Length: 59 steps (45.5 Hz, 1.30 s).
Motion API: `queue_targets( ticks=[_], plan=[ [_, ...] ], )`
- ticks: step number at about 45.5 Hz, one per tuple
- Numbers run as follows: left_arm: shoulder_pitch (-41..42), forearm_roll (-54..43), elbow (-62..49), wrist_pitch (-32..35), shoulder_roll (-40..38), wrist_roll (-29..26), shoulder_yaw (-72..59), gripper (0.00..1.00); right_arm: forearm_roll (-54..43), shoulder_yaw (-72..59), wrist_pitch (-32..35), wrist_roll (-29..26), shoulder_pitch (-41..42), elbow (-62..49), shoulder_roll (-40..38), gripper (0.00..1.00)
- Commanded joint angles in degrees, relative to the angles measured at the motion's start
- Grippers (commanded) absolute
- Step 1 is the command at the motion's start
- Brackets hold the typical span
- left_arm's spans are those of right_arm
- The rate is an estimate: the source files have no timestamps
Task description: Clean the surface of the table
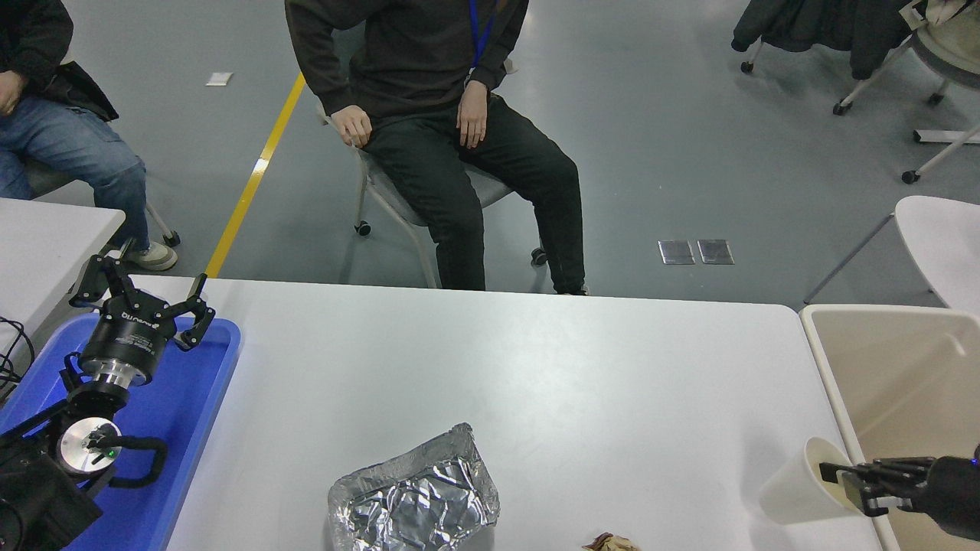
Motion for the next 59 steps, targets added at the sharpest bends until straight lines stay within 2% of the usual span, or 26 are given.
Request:
queue_targets(
  ticks=[1,17,25,37,59],
  plan=[
    [0.0,0.0,0.0,0.0,0.0,0.0,0.0,1.00,2.7,0.5,-0.2,1.3,1.3,1.5,-4.3,0.00],
    [0.0,0.0,0.0,0.0,0.0,0.0,0.0,1.00,12.1,0.3,0.6,5.0,8.9,4.0,-11.6,0.00],
    [0.0,0.0,0.1,0.0,0.0,0.0,0.0,1.00,12.7,0.3,0.6,5.3,12.7,4.3,-14.0,0.00],
    [0.0,0.0,0.0,0.0,0.0,0.0,0.0,1.00,12.6,0.0,0.6,4.9,13.0,3.3,-15.4,0.00],
    [0.0,0.0,0.0,0.0,0.0,0.0,0.0,1.00,12.9,-0.8,0.0,4.5,12.7,-10.7,-14.6,0.00]
  ],
)
